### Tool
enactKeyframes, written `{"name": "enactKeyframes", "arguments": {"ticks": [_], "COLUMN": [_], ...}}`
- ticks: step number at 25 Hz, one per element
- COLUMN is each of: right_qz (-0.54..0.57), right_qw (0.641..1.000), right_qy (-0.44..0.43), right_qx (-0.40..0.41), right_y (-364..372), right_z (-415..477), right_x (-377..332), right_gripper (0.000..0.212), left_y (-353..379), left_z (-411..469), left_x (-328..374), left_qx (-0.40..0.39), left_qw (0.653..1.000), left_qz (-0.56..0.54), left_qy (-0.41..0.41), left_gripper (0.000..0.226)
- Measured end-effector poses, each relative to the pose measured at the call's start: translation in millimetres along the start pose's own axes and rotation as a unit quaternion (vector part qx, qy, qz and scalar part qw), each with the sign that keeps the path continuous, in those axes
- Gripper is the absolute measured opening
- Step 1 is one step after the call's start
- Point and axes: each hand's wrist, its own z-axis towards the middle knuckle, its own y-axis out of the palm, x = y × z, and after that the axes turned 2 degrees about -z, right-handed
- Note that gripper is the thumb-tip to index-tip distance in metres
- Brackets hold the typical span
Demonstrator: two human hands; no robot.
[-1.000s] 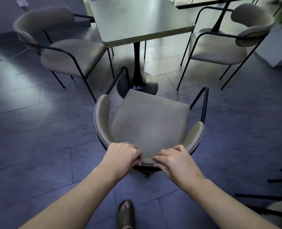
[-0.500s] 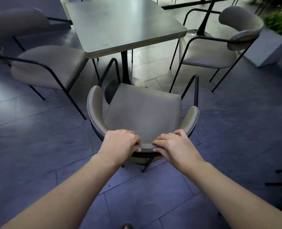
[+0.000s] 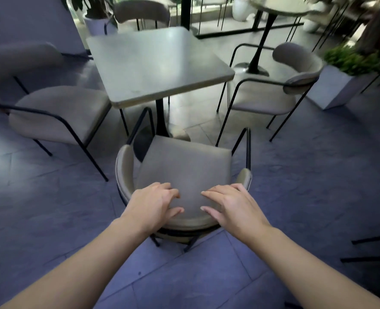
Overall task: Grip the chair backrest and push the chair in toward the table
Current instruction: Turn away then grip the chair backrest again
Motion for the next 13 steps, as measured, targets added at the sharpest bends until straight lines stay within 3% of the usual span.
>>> {"name": "enactKeyframes", "arguments": {"ticks": [7,13], "right_qz": [-0.035,-0.033], "right_qw": [0.987,0.980], "right_qy": [0.049,0.061], "right_qx": [0.151,0.189], "right_y": [-211.2,-350.2], "right_z": [69.6,87.1], "right_x": [20.8,72.6], "right_gripper": [0.037,0.038], "left_y": [-212.9,-333.7], "left_z": [73.2,121.3], "left_x": [60.7,137.6], "left_qx": [0.117,0.173], "left_qw": [0.993,0.983], "left_qz": [0.007,0.041], "left_qy": [0.035,0.039], "left_gripper": [0.040,0.037]}}
